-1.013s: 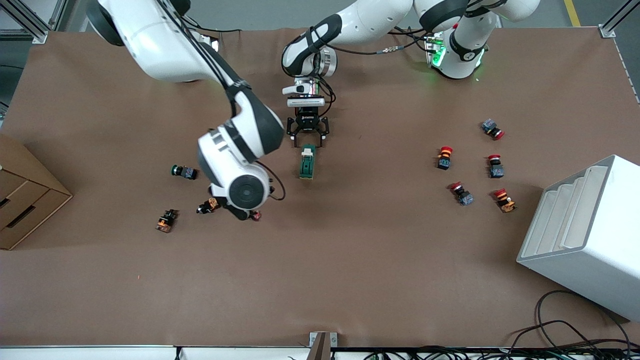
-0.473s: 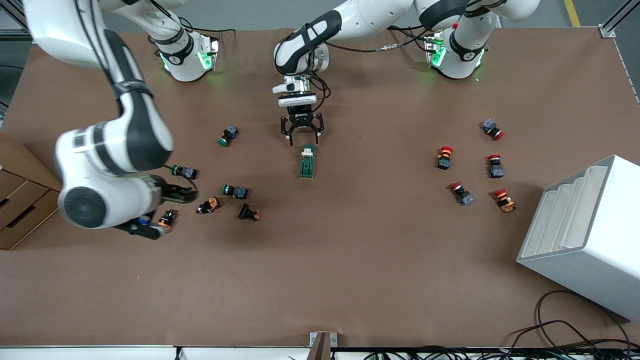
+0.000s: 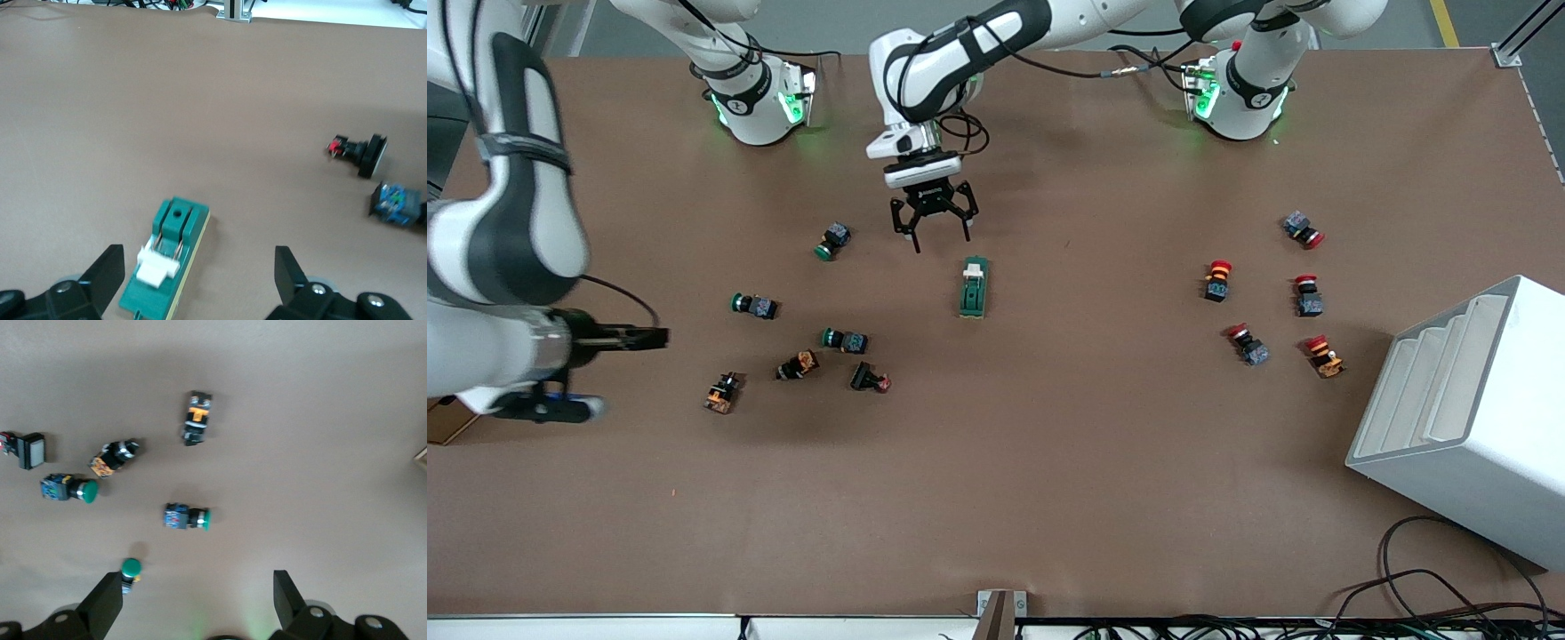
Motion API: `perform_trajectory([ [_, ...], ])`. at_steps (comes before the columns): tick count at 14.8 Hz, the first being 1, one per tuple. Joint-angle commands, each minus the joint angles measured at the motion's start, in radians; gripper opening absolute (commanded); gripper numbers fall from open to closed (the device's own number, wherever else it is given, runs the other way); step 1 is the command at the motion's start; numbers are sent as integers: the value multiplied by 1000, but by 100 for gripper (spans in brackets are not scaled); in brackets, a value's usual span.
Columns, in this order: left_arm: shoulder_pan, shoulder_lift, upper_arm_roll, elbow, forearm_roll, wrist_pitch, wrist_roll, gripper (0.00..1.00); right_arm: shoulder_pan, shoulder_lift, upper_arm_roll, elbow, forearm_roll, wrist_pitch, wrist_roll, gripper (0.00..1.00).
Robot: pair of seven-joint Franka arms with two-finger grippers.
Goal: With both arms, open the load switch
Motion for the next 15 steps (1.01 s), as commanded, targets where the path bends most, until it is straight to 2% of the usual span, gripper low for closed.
perform_trajectory([
  [1,46,-44,-8,50,-105,-1,129,99,-8,-93,-57,-73,-14,-10,-121,100],
  [2,62,-67,-8,52,-139,-1,172,99,-13,-117,-71,-112,-8,-13,-124,100],
  [4,90,-96,-10,53,-182,0,247,99,-4,-142,-103,-121,-8,-13,-132,100],
  [7,138,-124,-10,101,-261,3,371,99,18,-171,-108,-117,-19,7,-131,100],
  [12,251,-213,-10,108,-393,19,563,100,65,-186,-112,-107,-20,39,-115,100],
  [15,320,-257,-10,134,-540,34,697,100,141,-196,-189,-106,-5,39,-80,100],
])
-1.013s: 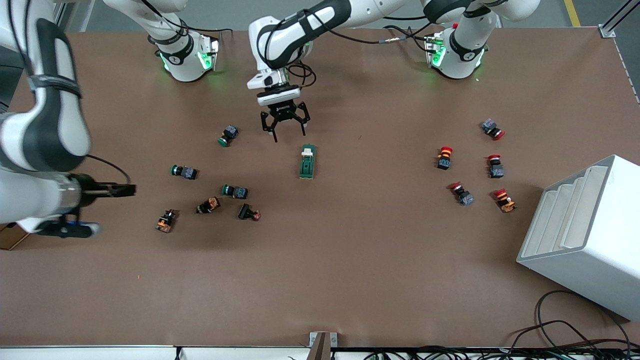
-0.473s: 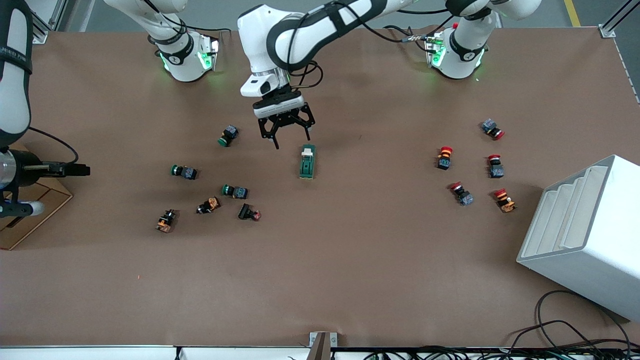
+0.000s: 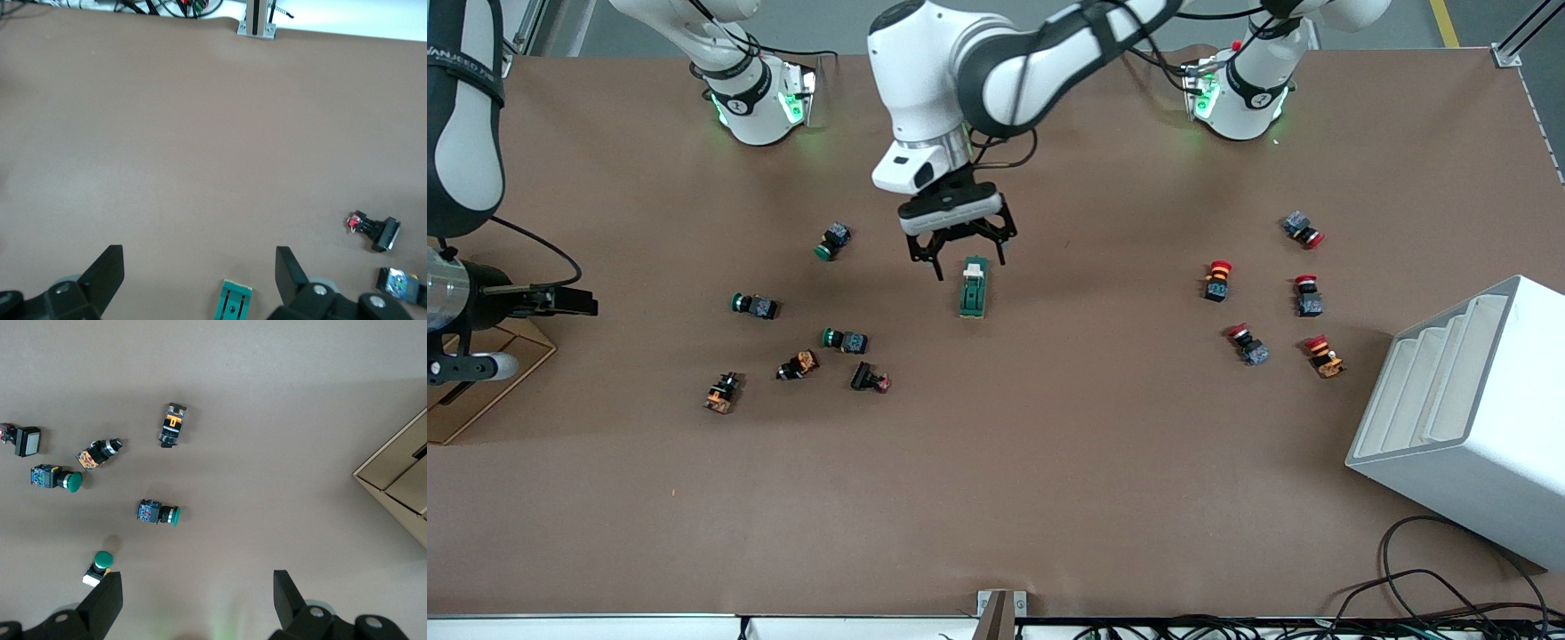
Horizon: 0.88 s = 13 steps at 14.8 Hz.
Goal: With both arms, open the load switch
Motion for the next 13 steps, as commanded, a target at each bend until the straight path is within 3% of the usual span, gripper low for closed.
perform_trajectory([
  [1,58,-50,-3,9,-106,14,108,100,50,-42,-50,-39,-2,12,25,100],
  [6,172,-104,-6,11,-234,14,259,100,44,-50,-41,-25,26,9,32,100],
  [8,207,-130,-2,7,-309,12,310,100,25,-60,1,-24,27,14,58,100],
  [9,219,-131,-2,7,-312,12,326,100,12,-63,28,-24,26,14,67,100],
  [13,278,-134,-5,7,-318,9,333,100,-8,-68,34,-16,30,16,68,100],
])
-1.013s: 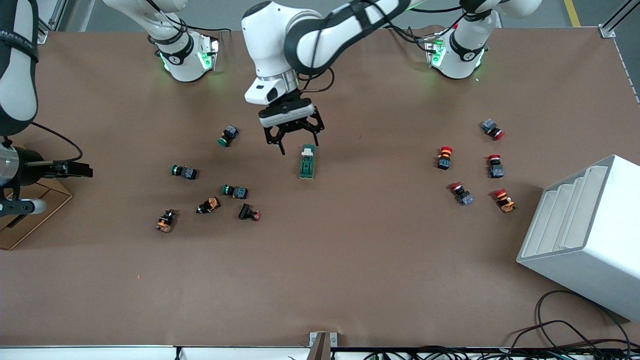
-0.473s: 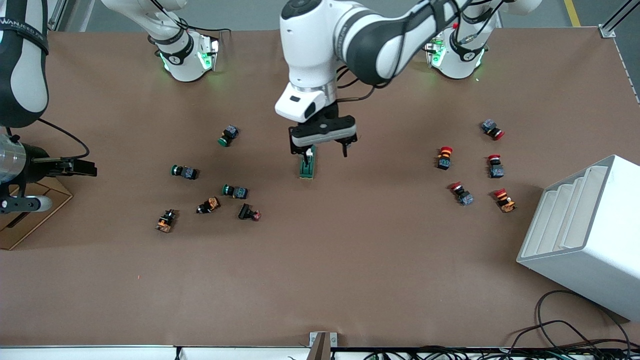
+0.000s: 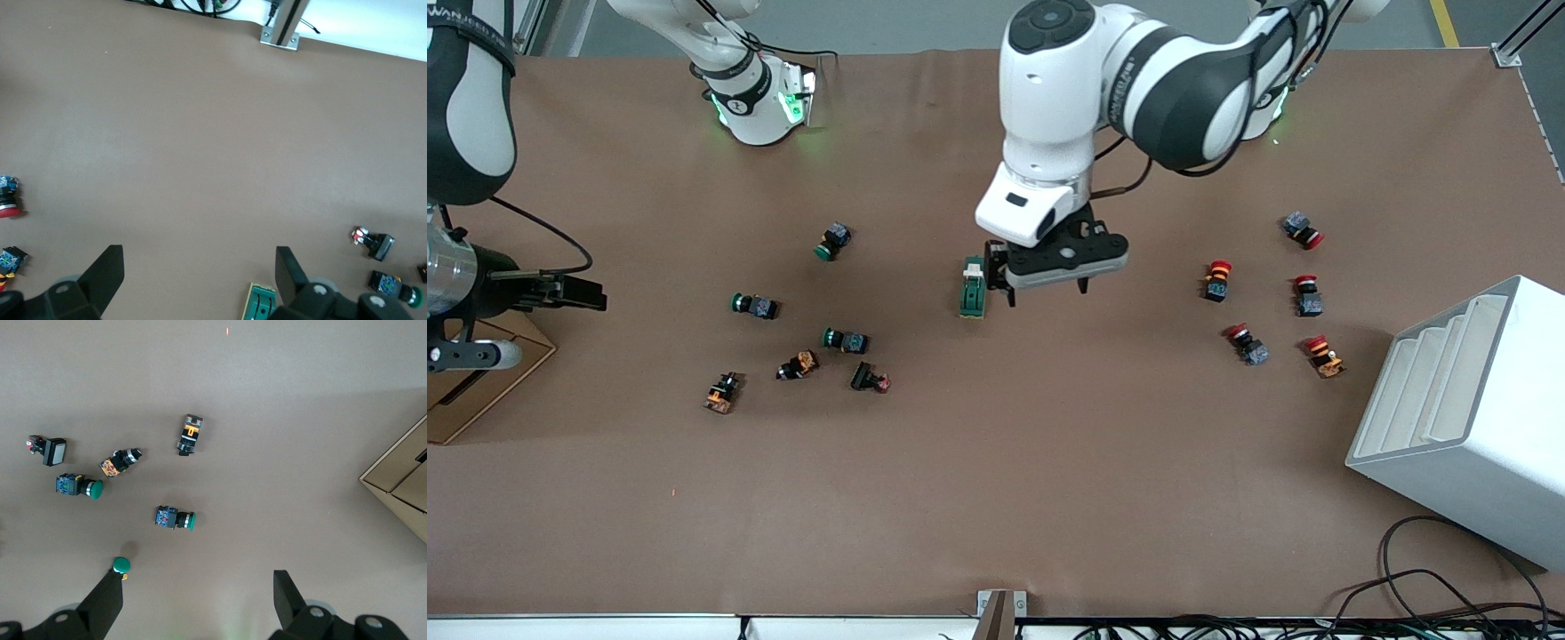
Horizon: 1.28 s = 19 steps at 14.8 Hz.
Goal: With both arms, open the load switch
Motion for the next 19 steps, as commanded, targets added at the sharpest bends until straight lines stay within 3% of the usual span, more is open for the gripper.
perform_trajectory([
  [1,44,-28,-5,-12,-26,-3,24,100,-42,-28,26,-18,21,9,13,100],
  [8,218,-95,-1,-17,-161,-16,283,100,-39,-43,26,-17,28,3,13,100],
  [14,262,-103,-3,-17,-158,-67,335,100,-40,-42,23,31,21,-9,10,100],
  [19,311,-123,3,-17,-149,-69,513,100,-45,-37,20,32,28,-14,1,100],
])
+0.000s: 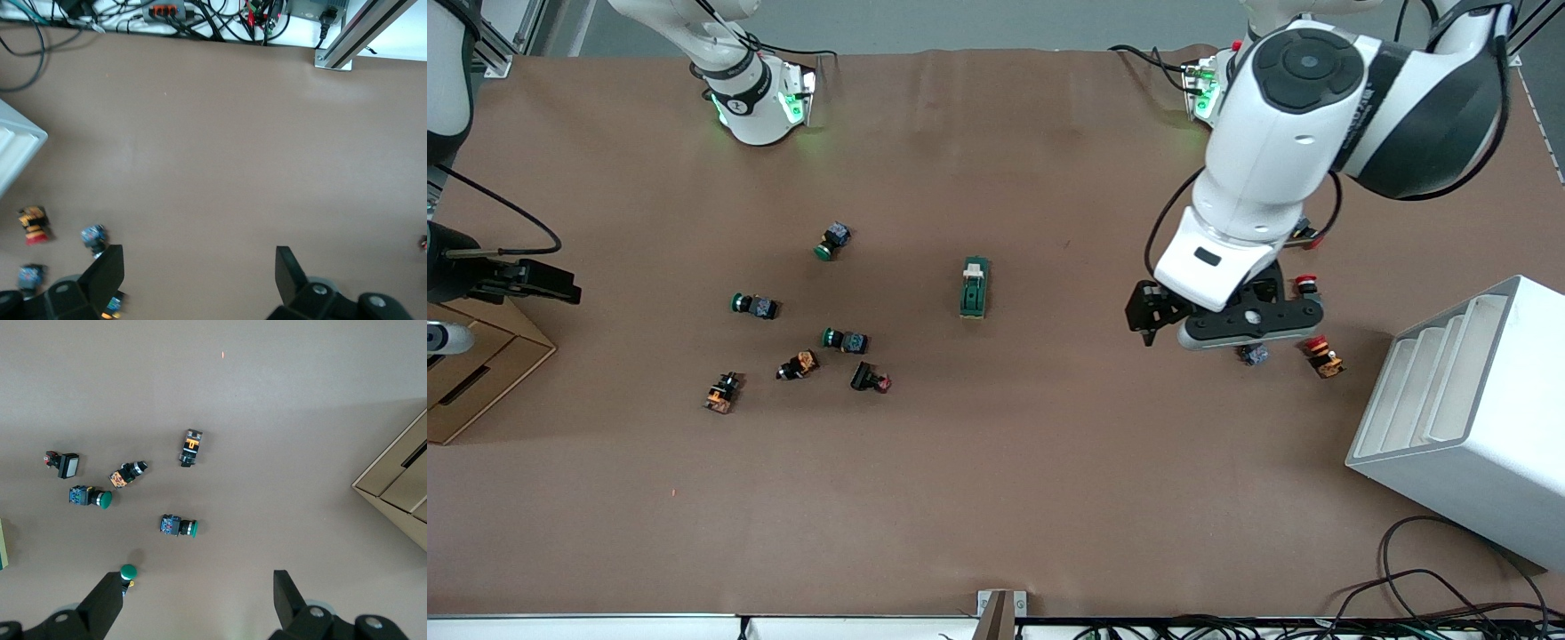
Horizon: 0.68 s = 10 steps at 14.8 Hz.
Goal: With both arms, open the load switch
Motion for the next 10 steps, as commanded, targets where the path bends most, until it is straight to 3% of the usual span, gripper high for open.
perform_trajectory([
  [1,37,-36,-2,-17,-7,-12,80,100,-13,-10,11,-9,13,-5,2,100],
  [5,74,-50,-3,-20,-25,-14,91,100,-9,-5,14,-9,28,-11,5,100],
  [8,140,-56,1,-20,-165,-61,165,100,-9,-19,15,-12,34,-88,13,100],
  [10,143,-105,59,-47,-221,-61,248,100,-9,-51,14,-30,36,-115,11,100],
])
